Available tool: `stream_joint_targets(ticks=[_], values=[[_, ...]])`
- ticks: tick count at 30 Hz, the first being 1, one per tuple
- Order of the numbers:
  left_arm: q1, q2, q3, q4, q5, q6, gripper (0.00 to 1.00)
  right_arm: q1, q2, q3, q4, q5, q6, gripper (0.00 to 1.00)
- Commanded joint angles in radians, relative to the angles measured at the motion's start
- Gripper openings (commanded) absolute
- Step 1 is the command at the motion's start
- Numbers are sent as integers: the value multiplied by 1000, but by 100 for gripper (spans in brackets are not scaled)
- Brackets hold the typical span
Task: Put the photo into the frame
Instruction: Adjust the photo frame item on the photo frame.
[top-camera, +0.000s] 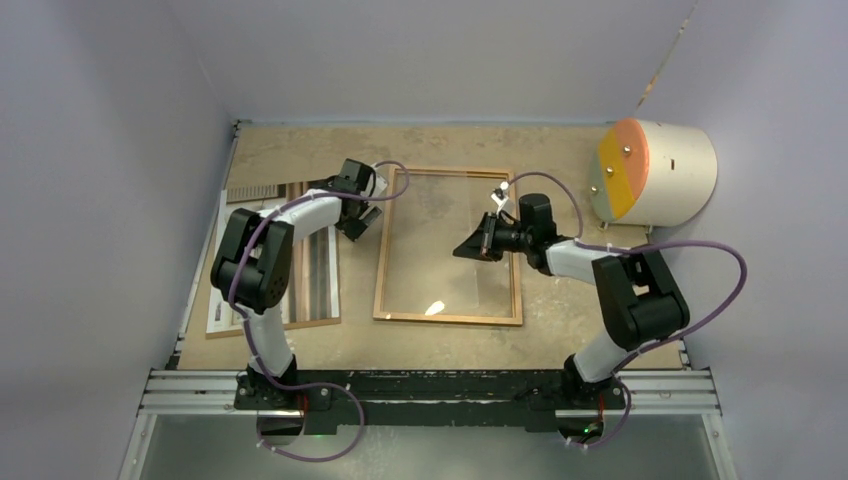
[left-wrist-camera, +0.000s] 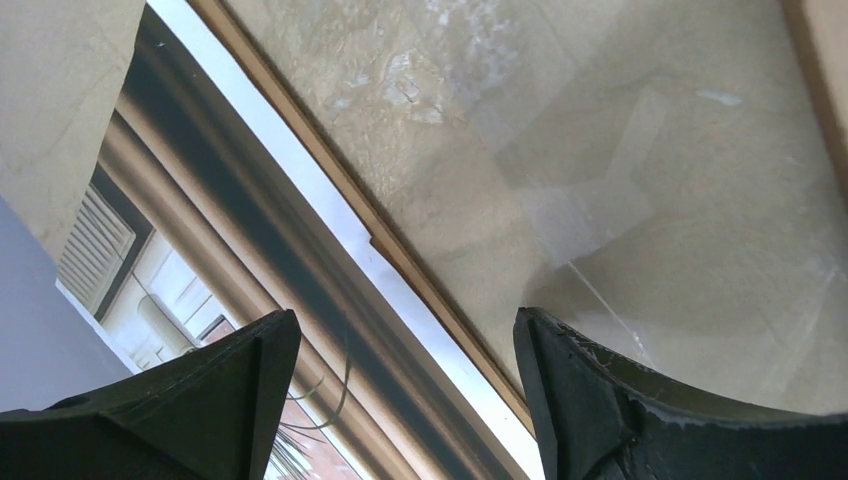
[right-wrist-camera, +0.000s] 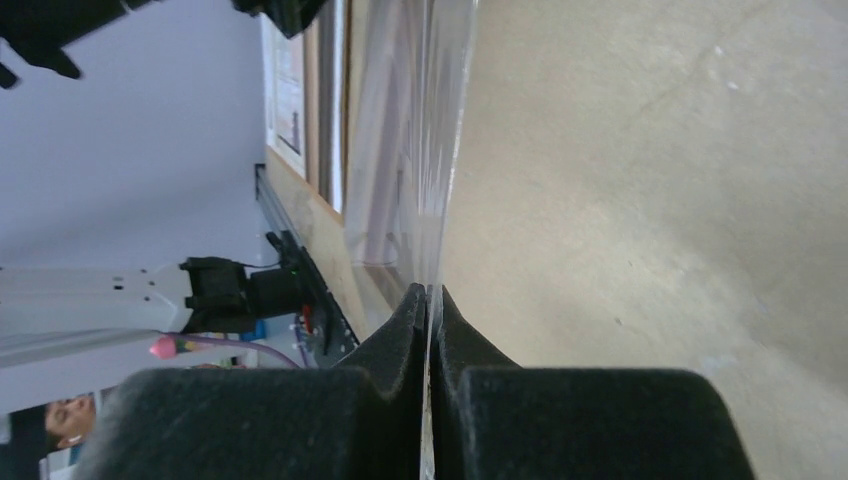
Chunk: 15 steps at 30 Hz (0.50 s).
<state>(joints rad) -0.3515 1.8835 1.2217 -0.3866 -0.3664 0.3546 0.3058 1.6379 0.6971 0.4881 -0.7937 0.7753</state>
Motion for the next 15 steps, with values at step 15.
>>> stream_joint_targets(ticks=[15], values=[[8, 8, 117, -115, 79, -27, 83, -137, -191, -52, -247, 39, -121, 0]])
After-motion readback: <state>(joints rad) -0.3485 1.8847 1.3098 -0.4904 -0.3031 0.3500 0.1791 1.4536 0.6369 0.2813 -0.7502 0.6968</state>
